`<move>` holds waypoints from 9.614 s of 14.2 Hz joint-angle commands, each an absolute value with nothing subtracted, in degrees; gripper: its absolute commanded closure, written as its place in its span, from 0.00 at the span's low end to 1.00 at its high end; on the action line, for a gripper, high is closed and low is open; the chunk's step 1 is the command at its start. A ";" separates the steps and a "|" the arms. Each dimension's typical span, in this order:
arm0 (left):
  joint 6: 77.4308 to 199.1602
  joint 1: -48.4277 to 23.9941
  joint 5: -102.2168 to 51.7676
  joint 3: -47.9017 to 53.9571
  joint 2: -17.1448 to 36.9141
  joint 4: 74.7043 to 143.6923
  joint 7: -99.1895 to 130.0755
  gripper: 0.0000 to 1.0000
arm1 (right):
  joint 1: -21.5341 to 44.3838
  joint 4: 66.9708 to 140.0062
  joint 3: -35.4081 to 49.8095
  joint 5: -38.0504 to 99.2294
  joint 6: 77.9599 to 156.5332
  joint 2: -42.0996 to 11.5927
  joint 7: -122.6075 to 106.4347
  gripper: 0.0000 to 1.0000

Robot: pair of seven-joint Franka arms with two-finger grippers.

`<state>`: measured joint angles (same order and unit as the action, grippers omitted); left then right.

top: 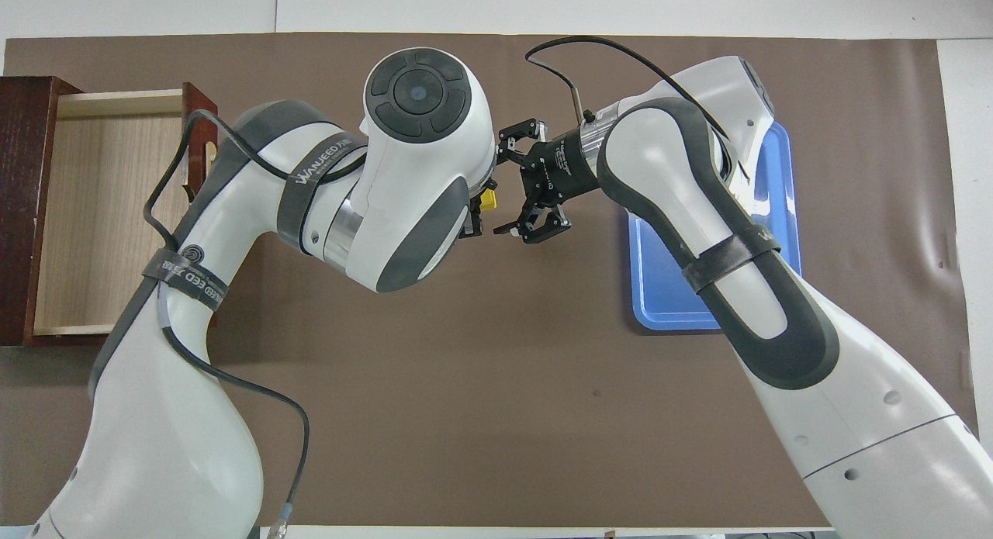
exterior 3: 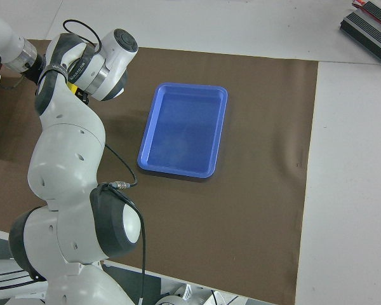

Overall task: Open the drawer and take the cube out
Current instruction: 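Grasp the yellow cube with the right gripper from the left gripper, then carry the cube over the tray with the right gripper while the left gripper withdraws, then lower the cube into the tray while the left gripper pushes the drawer shut, then open the right gripper to release the yellow cube in the tray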

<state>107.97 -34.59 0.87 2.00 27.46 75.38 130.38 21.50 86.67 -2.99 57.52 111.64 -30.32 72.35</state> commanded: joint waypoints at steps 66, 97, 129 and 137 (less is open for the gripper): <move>106.08 -8.35 2.29 0.70 13.28 96.67 99.41 0.00 | -3.94 98.43 -3.51 54.68 99.23 -25.75 48.62 1.00; 111.71 4.48 10.80 0.62 12.48 99.41 84.02 0.00 | -6.68 103.36 -6.68 48.96 106.51 -29.62 41.13 1.00; 109.43 4.84 18.46 0.61 11.95 99.76 88.86 0.00 | -4.84 97.83 -6.77 44.74 101.70 -28.74 50.96 0.00; 100.73 3.16 16.01 2.11 7.66 95.18 79.13 0.00 | 1.13 95.89 -6.68 29.12 99.93 -16.63 51.95 0.00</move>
<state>103.12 3.82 16.91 2.16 10.22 94.66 83.97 -1.33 94.95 -6.65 34.88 100.06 -21.82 50.73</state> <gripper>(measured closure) 0.000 0.000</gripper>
